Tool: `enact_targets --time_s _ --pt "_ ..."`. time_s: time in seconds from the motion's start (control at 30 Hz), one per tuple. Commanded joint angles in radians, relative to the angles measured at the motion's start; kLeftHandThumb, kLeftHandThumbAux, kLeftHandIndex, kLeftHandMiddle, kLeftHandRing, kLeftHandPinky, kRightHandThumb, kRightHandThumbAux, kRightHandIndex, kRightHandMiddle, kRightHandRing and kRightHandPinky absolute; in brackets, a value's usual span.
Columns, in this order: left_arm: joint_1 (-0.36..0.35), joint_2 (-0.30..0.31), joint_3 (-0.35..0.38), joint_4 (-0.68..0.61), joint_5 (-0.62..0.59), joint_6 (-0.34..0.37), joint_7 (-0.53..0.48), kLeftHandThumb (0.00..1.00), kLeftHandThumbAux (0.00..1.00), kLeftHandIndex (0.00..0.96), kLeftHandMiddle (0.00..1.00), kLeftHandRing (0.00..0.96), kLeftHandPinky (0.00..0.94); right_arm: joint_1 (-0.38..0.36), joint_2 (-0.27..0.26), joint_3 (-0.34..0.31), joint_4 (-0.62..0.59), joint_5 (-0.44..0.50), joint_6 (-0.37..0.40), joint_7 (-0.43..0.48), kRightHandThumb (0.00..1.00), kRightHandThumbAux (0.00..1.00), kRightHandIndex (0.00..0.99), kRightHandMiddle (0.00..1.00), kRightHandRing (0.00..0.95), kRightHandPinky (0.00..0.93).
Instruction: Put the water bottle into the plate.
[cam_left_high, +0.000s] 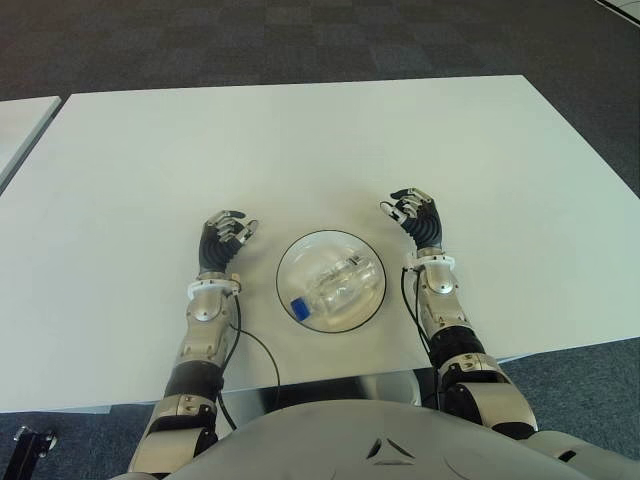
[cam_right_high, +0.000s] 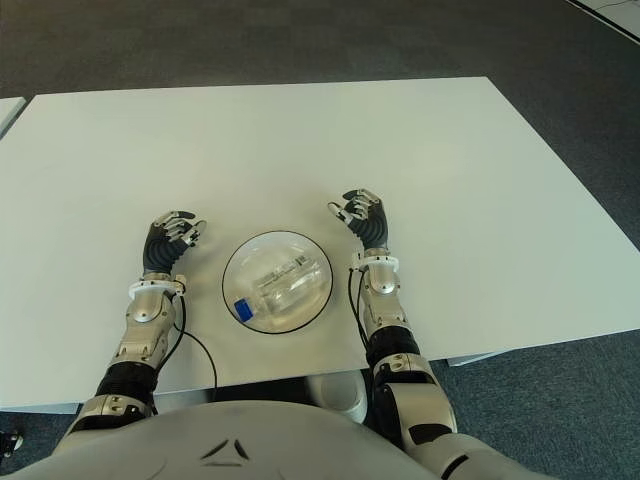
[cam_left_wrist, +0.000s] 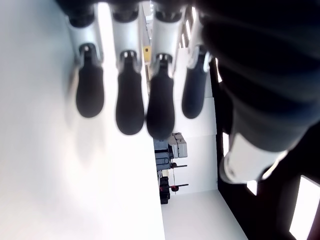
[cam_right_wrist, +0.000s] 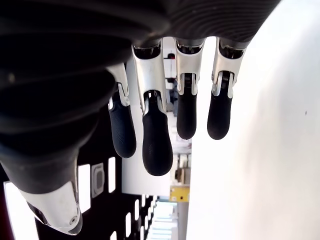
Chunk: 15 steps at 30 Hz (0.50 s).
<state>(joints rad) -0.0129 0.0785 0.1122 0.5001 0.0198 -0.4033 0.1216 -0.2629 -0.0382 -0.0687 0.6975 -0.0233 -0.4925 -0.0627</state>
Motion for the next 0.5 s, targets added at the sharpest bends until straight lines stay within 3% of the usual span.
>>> enact_targets --time_s 0.03,0.5 --pt "0.012 0.000 0.002 -0.013 0.004 0.019 0.000 0.707 0.718 0.434 0.635 0.630 0.616 0.020 0.007 -0.005 -0.015 0.014 0.037 0.007 0.709 0.728 0.438 0.705 0.711 0.730" --pt "0.018 -0.003 0.008 -0.028 -0.006 0.038 -0.004 0.707 0.716 0.434 0.631 0.625 0.606 0.032 0.005 0.007 -0.041 -0.001 0.063 0.012 0.709 0.728 0.438 0.716 0.724 0.745"
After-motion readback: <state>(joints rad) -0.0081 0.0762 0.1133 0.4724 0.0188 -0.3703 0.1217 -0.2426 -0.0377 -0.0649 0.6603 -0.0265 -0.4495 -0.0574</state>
